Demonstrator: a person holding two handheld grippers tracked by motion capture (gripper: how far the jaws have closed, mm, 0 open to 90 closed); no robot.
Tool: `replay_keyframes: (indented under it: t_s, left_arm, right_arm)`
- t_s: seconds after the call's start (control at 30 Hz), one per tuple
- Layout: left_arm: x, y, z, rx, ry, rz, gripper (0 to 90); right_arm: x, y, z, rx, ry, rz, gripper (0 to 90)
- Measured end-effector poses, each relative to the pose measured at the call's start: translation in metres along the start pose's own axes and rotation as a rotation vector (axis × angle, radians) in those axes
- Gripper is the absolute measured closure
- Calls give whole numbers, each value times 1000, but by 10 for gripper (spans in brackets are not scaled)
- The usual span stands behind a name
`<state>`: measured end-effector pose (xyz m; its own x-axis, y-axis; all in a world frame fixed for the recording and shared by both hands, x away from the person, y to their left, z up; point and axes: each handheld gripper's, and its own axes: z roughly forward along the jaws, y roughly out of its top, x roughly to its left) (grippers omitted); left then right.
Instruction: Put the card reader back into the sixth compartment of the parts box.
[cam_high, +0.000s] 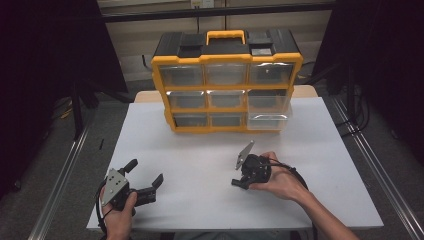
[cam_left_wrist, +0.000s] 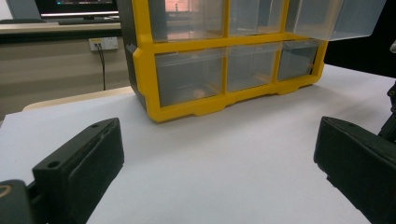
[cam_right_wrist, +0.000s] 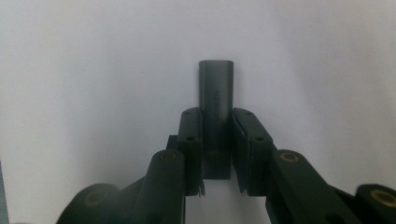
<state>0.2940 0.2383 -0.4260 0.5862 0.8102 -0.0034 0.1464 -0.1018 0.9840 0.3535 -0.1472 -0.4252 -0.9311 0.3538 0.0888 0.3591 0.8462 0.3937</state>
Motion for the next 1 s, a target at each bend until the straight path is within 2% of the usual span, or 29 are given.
replay_keyframes:
  t_s: [0.13, 0.23, 0.4, 0.57, 0.73, 0.9, 0.97, 1.0]
  left_arm:
    - [1, 0, -1, -1, 5, -1, 17]
    - [1, 1, -1, -4, 6, -1, 17]
    - [1, 1, -1, 1, 8, 6, 18]
    - [1, 1, -1, -10, 8, 3, 17]
    - [2, 1, -1, -10, 8, 2, 17]
    - [2, 1, -1, -6, 9, 2, 17]
    - [2, 1, -1, -5, 11, 2, 17]
    - [2, 1, -1, -3, 9, 3, 17]
  right_arm:
    - [-1, 0, -3, -25, -9, 13, 741]
    - [-3, -3, -10, -86, -28, 30, 741]
    - [-4, -7, -15, -121, -29, 53, 741]
    - [-6, -11, -20, -164, -14, 68, 741]
    - [-6, -12, -25, -211, 0, 109, 741]
    - [-4, -12, -31, -249, -4, 102, 741]
    - [-1, -11, -34, -266, -33, 65, 741]
    - [0, -11, -35, -275, -32, 62, 741]
